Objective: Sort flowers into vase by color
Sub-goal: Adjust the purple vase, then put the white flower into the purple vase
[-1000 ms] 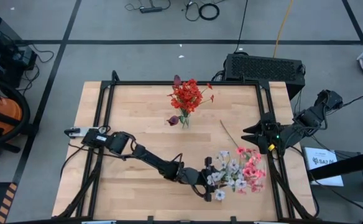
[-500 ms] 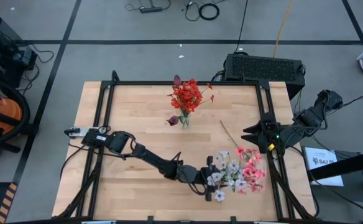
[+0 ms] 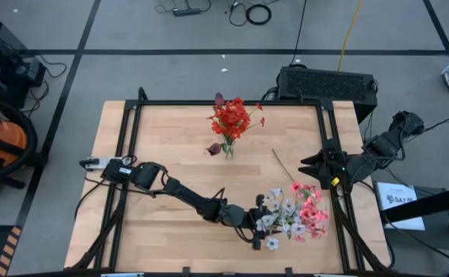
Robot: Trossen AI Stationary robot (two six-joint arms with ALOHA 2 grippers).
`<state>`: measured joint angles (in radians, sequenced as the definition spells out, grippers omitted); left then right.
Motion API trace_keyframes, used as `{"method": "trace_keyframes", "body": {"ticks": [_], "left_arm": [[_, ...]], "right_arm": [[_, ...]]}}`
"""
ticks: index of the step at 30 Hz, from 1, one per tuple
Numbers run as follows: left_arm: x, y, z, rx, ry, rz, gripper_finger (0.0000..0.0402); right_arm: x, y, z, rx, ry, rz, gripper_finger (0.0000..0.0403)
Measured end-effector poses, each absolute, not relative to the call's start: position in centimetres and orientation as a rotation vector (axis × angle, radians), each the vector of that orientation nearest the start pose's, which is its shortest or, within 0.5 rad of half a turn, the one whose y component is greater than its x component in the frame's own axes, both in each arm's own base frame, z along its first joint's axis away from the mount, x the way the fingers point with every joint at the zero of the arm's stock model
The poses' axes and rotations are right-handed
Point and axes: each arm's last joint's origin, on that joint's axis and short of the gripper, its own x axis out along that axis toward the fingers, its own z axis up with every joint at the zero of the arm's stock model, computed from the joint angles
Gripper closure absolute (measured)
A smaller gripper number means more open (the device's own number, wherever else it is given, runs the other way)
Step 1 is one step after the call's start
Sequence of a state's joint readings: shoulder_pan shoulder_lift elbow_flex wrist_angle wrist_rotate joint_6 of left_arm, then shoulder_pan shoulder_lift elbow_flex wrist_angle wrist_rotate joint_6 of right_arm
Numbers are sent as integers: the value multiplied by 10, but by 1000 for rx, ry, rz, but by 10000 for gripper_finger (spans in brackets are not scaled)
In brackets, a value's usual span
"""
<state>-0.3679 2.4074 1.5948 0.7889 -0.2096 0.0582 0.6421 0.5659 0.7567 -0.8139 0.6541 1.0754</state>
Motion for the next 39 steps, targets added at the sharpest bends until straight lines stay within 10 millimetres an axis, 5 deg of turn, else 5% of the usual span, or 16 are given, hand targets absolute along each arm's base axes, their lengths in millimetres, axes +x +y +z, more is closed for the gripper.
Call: {"method": "trace_keyframes", "body": {"ticks": [13,27,39], "left_arm": [[494,-171,136,65,124,-181,193],[485,-169,163,99,262,-189,193],[443,-167,161,59,309,-190,193]], "right_arm": [[91,46,297,693,423,-274,195],[89,44,294,660,451,-294,195],[88,44,294,653,454,-299,195]]}}
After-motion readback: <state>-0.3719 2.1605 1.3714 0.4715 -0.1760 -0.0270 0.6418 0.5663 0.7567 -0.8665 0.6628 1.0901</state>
